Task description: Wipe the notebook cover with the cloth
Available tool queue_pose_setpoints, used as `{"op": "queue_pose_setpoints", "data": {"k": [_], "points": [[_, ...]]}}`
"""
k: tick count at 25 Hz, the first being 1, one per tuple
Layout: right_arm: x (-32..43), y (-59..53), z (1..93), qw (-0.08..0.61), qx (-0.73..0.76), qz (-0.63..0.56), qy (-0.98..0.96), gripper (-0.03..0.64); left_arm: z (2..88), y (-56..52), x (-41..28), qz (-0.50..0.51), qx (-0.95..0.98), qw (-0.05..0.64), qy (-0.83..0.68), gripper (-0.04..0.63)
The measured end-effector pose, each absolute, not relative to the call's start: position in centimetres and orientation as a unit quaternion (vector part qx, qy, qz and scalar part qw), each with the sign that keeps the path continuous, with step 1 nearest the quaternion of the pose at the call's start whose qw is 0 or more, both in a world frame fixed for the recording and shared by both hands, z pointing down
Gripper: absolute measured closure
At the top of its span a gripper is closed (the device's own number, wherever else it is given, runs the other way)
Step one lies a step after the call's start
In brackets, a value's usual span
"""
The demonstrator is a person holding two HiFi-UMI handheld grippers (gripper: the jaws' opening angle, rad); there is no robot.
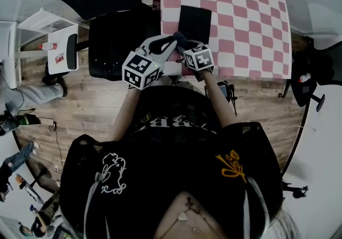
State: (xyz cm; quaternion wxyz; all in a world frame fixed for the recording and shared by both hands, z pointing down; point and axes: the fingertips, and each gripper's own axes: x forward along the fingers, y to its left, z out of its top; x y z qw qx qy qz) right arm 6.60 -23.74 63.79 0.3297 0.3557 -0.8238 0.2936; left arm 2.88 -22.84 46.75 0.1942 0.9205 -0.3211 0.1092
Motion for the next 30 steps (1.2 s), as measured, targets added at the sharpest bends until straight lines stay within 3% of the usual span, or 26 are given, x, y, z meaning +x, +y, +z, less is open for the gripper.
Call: {"op": "queue_pose_setpoints", "data": {"k": [13,23,30], "points": [[17.9,-22.3,63.6,0.298,0.446,0.326,-0.779,0.476,46.6,-20.4,7.3,0.117,0.928,0.188,-0.299,0.532],[19.0,-21.4,63.1,0.254,0.456,0.359,-0.774,0.476,47.5,-15.8,9.5,0.127,0.918,0.198,-0.319,0.532],[18.5,-19.0,59.2,0.188,0.449,0.359,-0.797,0.476,49.0,-12.4,9.3,0.156,0.904,0.214,-0.335,0.532]]}}
